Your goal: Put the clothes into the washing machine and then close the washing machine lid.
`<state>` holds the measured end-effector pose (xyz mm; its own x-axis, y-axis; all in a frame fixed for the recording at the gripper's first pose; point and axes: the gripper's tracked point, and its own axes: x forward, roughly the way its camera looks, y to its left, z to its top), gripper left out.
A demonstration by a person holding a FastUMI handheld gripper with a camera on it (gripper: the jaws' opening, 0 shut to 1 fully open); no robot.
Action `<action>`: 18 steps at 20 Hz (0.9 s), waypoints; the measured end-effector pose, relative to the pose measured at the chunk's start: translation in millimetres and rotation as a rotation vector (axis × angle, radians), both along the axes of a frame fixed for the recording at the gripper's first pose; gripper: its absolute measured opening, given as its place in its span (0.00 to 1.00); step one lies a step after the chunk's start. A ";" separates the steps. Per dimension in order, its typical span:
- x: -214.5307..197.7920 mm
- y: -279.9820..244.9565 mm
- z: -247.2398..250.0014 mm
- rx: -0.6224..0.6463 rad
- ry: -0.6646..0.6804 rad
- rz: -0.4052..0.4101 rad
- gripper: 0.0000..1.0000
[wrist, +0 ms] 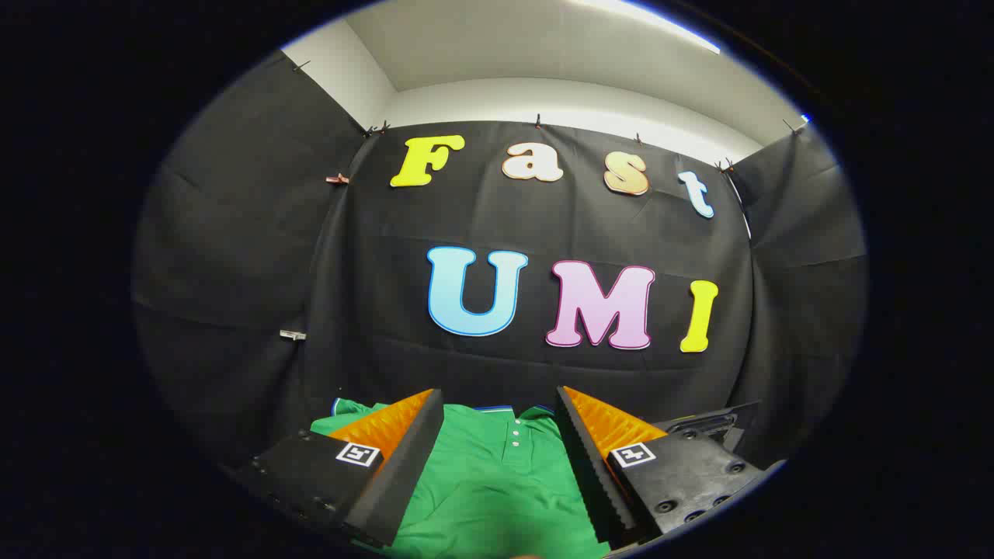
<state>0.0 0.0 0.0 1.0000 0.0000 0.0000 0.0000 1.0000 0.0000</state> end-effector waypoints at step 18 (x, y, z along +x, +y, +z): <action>9.0 -8.2 -27.4 0.009 0.117 -0.007 0.92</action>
